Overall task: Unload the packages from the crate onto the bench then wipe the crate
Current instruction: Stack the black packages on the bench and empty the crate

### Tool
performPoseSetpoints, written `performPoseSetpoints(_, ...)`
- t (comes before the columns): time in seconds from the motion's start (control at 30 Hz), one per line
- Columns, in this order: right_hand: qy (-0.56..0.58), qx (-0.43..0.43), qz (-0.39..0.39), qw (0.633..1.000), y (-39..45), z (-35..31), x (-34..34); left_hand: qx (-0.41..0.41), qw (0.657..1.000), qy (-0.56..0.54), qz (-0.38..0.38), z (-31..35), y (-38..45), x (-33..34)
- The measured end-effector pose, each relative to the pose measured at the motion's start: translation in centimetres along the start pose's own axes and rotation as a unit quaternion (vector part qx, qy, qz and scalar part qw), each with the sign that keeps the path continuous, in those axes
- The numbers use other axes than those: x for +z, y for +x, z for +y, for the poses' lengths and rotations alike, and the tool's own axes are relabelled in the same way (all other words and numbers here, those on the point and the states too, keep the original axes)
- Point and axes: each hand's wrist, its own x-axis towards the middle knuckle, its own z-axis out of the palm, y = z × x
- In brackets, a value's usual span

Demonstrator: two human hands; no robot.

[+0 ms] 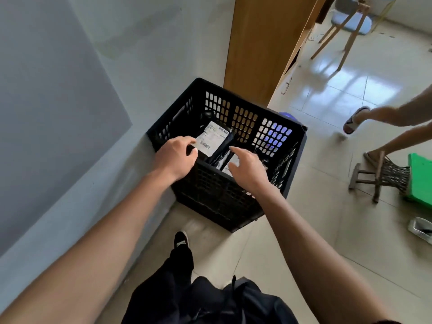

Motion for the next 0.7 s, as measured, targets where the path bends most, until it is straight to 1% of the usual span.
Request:
performPoseSetpoints(0.1,-0.034,0.036,-0.04,0.998,4.5,-0.5,1.5,0.018,0.999,0.001,-0.034,-1.9,4.6,0.4)
performPoseSetpoints(0.2,-0.026,0.08,-0.054,0.995,7.7,0.0,2.8,0.033,0.995,0.027,-0.089,-3.1,8.7,1.5)
performPoseSetpoints(0.3,-0.009,0.112,-0.071,0.991,9.4,1.0,4.0,0.016,0.988,0.045,-0.146,-3.8,11.5,2.8)
performPoseSetpoints(0.4,-0.016,0.127,-0.104,0.986,11.1,2.6,5.2,-0.012,0.979,0.062,-0.195,-4.2,13.4,4.6)
performPoseSetpoints(0.57,-0.033,0.13,-0.144,0.98,13.6,4.9,7.3,-0.053,0.968,0.095,-0.228,-4.7,15.5,6.3)
performPoseSetpoints(0.7,-0.008,0.148,-0.15,0.977,15.3,5.6,8.7,-0.078,0.967,0.087,-0.226,-5.2,16.7,7.2)
